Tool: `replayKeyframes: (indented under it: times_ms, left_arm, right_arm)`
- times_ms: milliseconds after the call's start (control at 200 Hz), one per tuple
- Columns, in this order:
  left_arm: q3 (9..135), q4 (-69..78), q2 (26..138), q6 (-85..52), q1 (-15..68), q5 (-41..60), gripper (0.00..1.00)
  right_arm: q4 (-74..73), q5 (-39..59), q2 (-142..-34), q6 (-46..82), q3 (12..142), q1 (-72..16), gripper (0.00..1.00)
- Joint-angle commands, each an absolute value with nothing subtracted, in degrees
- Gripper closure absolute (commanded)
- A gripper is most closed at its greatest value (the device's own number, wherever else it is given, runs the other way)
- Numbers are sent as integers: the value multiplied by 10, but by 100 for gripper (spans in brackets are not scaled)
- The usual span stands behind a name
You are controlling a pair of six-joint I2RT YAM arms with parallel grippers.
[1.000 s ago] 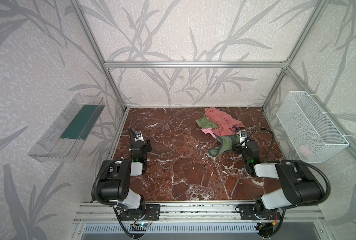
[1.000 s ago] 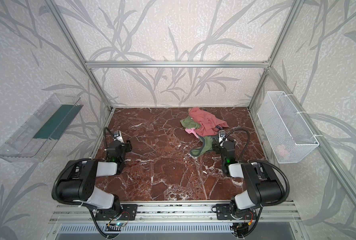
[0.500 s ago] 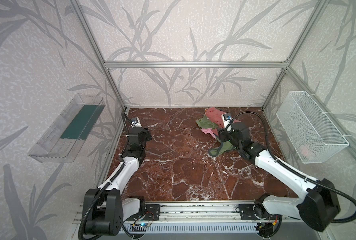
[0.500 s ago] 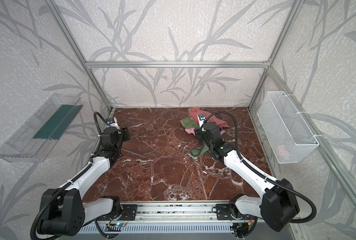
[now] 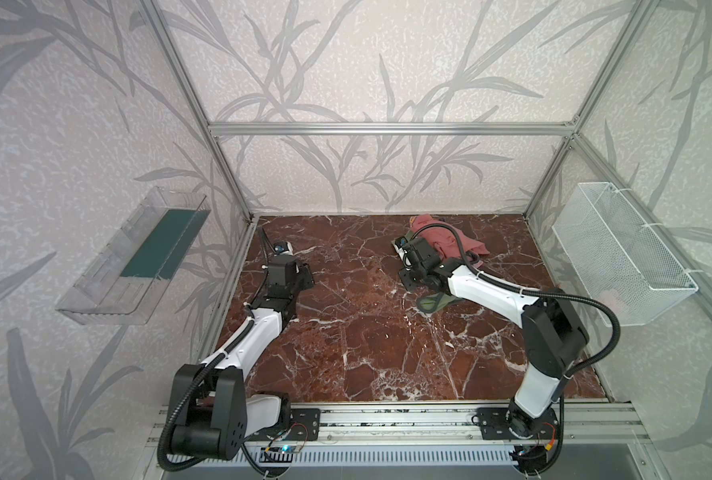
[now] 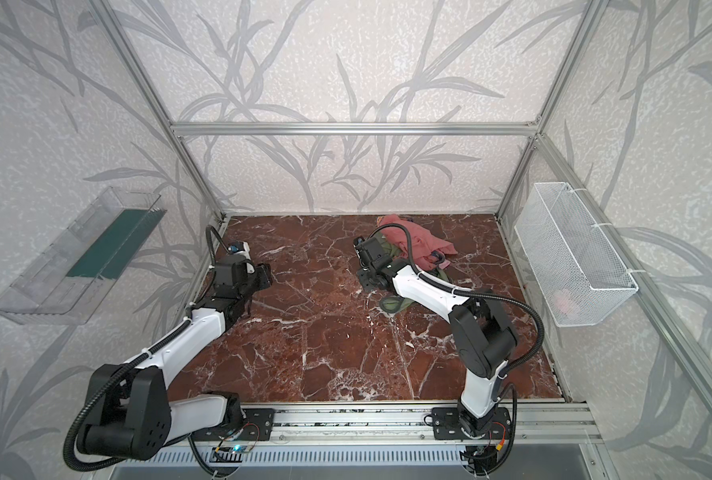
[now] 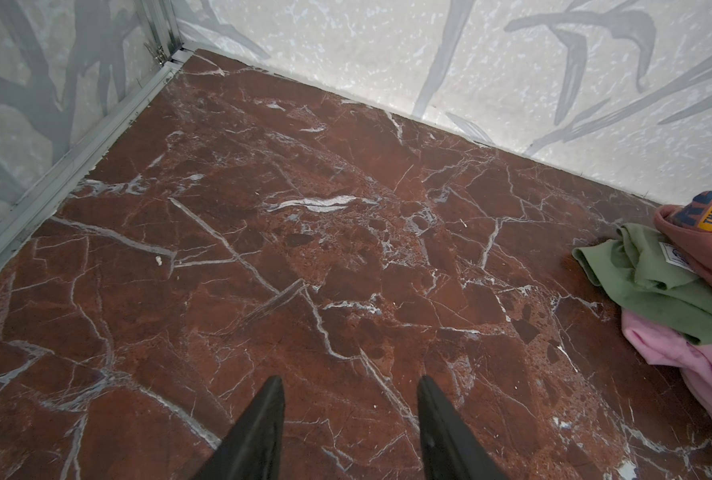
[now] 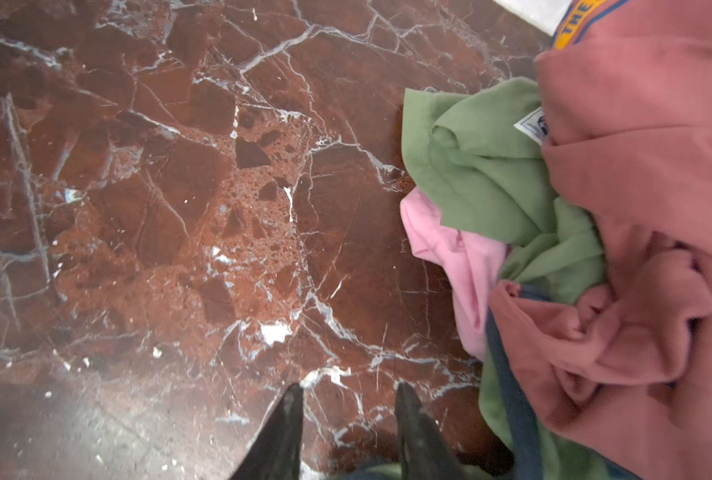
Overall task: Pick out a specific cloth from the pile
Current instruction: 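Reach the right gripper forward into the clothes pile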
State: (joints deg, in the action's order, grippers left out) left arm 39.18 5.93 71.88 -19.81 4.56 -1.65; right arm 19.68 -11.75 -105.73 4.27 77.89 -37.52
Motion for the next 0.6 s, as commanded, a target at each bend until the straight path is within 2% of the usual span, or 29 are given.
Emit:
replayKeyframes:
  times_ms: [0, 240, 370, 595]
  left_arm:
    - [408, 54, 726, -201, 48, -4, 50]
    - [416, 63, 746, -201, 47, 2, 50]
    - [418, 69, 756, -201, 47, 2, 50]
    - [428, 69, 774, -199, 47, 1, 50]
  right_arm:
    - [261, -151, -1102, 57, 834, -378, 65]
    - [293, -222, -1184, 45, 921, -372, 66]
    - [300, -258, -1219, 29, 953, -368, 71]
    - [319, -295, -1266, 13, 999, -361, 71]
